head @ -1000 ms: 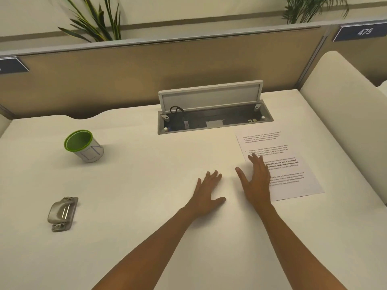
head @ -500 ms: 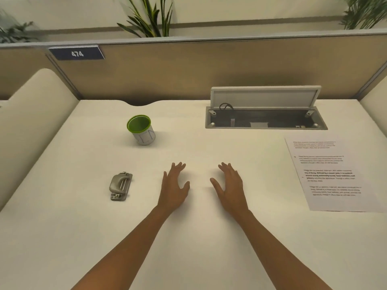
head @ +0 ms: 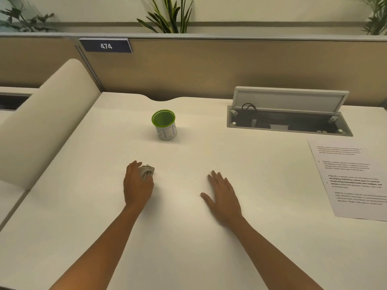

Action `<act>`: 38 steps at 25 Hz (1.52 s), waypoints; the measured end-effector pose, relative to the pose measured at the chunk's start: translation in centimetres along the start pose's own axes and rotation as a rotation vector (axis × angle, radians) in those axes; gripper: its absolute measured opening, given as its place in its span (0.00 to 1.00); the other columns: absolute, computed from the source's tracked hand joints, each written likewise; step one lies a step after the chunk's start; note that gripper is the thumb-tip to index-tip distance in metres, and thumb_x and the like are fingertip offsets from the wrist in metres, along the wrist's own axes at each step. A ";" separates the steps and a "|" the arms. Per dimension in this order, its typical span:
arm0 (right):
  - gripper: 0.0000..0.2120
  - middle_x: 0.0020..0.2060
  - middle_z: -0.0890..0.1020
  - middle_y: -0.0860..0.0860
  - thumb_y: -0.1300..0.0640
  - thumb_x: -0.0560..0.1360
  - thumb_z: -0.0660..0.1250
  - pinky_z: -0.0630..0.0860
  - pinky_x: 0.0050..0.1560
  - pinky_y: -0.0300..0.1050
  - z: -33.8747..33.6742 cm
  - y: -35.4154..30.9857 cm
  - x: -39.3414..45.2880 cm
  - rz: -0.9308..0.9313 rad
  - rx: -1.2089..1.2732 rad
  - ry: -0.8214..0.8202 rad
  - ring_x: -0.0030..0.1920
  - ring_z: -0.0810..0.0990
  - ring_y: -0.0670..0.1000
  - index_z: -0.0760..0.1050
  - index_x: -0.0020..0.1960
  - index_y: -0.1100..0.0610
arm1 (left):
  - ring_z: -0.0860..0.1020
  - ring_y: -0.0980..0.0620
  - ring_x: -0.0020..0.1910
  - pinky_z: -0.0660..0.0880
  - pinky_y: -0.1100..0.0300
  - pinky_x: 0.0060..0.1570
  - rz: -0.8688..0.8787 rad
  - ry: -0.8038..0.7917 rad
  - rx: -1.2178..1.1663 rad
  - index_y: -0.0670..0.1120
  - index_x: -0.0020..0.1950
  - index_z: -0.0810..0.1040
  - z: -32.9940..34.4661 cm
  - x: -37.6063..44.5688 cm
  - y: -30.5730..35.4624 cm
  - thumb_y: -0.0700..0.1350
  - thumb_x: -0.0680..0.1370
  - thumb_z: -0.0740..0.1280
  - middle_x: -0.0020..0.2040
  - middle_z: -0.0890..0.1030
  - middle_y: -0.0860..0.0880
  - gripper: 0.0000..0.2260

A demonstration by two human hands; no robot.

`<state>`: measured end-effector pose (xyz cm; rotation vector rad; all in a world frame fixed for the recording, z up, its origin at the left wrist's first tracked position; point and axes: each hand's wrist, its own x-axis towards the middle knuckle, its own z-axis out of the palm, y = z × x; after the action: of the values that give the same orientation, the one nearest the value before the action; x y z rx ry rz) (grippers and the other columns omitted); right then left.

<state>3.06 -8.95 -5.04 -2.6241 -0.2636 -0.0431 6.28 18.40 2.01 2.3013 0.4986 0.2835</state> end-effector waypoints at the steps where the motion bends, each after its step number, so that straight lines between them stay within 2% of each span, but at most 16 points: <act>1: 0.33 0.81 0.55 0.46 0.36 0.81 0.51 0.39 0.78 0.38 0.0 -0.1 -0.1 -0.006 -0.027 0.004 0.81 0.51 0.46 0.57 0.80 0.52 | 0.74 0.42 0.67 0.72 0.49 0.63 -0.020 -0.003 -0.011 0.42 0.68 0.73 -0.4 0.2 -0.4 0.42 0.77 0.71 0.71 0.73 0.46 0.21; 6: 0.32 0.80 0.57 0.45 0.36 0.81 0.51 0.42 0.79 0.39 -0.2 -0.3 -0.2 -0.003 -0.063 0.031 0.81 0.53 0.46 0.58 0.80 0.51 | 0.76 0.41 0.64 0.74 0.46 0.62 -0.073 -0.037 -0.063 0.44 0.69 0.73 -0.6 0.7 -1.2 0.43 0.76 0.73 0.68 0.75 0.45 0.22; 11: 0.32 0.80 0.58 0.45 0.36 0.81 0.52 0.42 0.79 0.38 -0.3 -0.3 -0.3 0.012 -0.067 0.041 0.80 0.54 0.45 0.59 0.79 0.51 | 0.80 0.41 0.54 0.76 0.51 0.51 -0.069 -0.023 -0.037 0.44 0.57 0.80 -0.9 1.1 -0.9 0.42 0.74 0.73 0.55 0.83 0.45 0.12; 13: 0.31 0.80 0.59 0.45 0.37 0.81 0.52 0.42 0.79 0.38 -0.3 -0.4 -0.3 0.015 -0.064 0.050 0.80 0.55 0.45 0.59 0.79 0.51 | 0.81 0.40 0.51 0.75 0.51 0.50 -0.078 -0.025 0.006 0.43 0.59 0.79 -1.0 1.3 -0.9 0.44 0.75 0.73 0.53 0.84 0.43 0.14; 16: 0.31 0.80 0.59 0.44 0.36 0.81 0.52 0.44 0.79 0.39 -0.4 -0.5 -0.3 0.020 -0.058 0.041 0.80 0.54 0.44 0.59 0.79 0.51 | 0.81 0.39 0.49 0.75 0.49 0.50 -0.094 -0.062 0.062 0.42 0.65 0.76 -1.3 1.8 -1.1 0.46 0.74 0.74 0.52 0.84 0.41 0.21; 18: 0.31 0.80 0.58 0.43 0.36 0.81 0.52 0.45 0.79 0.40 -0.5 -0.5 -0.2 0.022 -0.043 0.030 0.80 0.53 0.43 0.59 0.79 0.50 | 0.81 0.39 0.50 0.76 0.47 0.53 -0.103 -0.085 0.080 0.42 0.65 0.76 -1.6 2.3 -1.3 0.45 0.73 0.75 0.54 0.84 0.42 0.22; 21: 0.31 0.80 0.58 0.43 0.37 0.81 0.53 0.47 0.80 0.41 -0.5 -0.5 -0.2 0.033 -0.022 0.019 0.80 0.52 0.43 0.59 0.79 0.49 | 0.79 0.40 0.56 0.74 0.46 0.59 -0.091 -0.093 0.120 0.42 0.64 0.77 -1.8 2.4 -1.2 0.48 0.73 0.75 0.59 0.81 0.43 0.22; 23: 0.30 0.80 0.58 0.42 0.37 0.81 0.53 0.48 0.80 0.43 -0.5 -0.5 -0.2 0.036 -0.018 0.017 0.80 0.52 0.42 0.59 0.79 0.49 | 0.77 0.40 0.58 0.73 0.48 0.57 -0.076 -0.089 0.162 0.42 0.64 0.77 -1.6 2.1 -1.0 0.51 0.72 0.76 0.60 0.79 0.43 0.24; 29: 0.30 0.80 0.58 0.42 0.38 0.81 0.54 0.48 0.80 0.43 -0.5 -0.5 -0.2 0.037 -0.014 0.022 0.80 0.52 0.42 0.60 0.79 0.49 | 0.80 0.40 0.49 0.71 0.55 0.46 -0.050 -0.096 0.234 0.41 0.56 0.79 -1.4 2.0 -0.4 0.51 0.71 0.77 0.51 0.82 0.43 0.20; 32: 0.29 0.80 0.59 0.42 0.38 0.80 0.55 0.47 0.80 0.42 -0.5 -0.5 -0.3 0.038 -0.012 0.024 0.80 0.52 0.43 0.60 0.78 0.49 | 0.80 0.42 0.42 0.73 0.55 0.43 -0.055 -0.118 0.200 0.43 0.47 0.81 -1.8 2.4 -0.2 0.50 0.70 0.76 0.42 0.83 0.46 0.13; 34: 0.29 0.80 0.58 0.42 0.38 0.80 0.54 0.46 0.79 0.41 -0.5 -0.5 -0.2 0.040 -0.008 0.021 0.80 0.52 0.42 0.60 0.78 0.48 | 0.79 0.43 0.40 0.75 0.55 0.42 -0.106 -0.158 0.120 0.48 0.41 0.80 -2.4 3.2 -0.6 0.48 0.71 0.76 0.38 0.81 0.50 0.08; 36: 0.30 0.80 0.58 0.42 0.37 0.80 0.54 0.46 0.79 0.40 -0.5 -0.5 -0.1 0.035 -0.016 0.021 0.80 0.52 0.43 0.60 0.78 0.48 | 0.79 0.44 0.40 0.73 0.57 0.40 -0.163 -0.212 0.052 0.53 0.35 0.77 -3.2 4.2 -1.2 0.46 0.72 0.75 0.37 0.80 0.51 0.09; 38: 0.30 0.79 0.59 0.42 0.37 0.80 0.53 0.46 0.79 0.40 -0.5 -0.5 -0.1 0.034 -0.022 0.023 0.80 0.52 0.43 0.60 0.78 0.48 | 0.77 0.45 0.41 0.72 0.56 0.41 -0.190 -0.242 0.020 0.53 0.35 0.76 -3.6 4.9 -2.1 0.46 0.75 0.73 0.39 0.81 0.47 0.11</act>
<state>2.87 -8.79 -4.40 -2.6472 -0.2115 -0.0650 8.84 24.17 3.28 2.2486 0.5914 -0.0922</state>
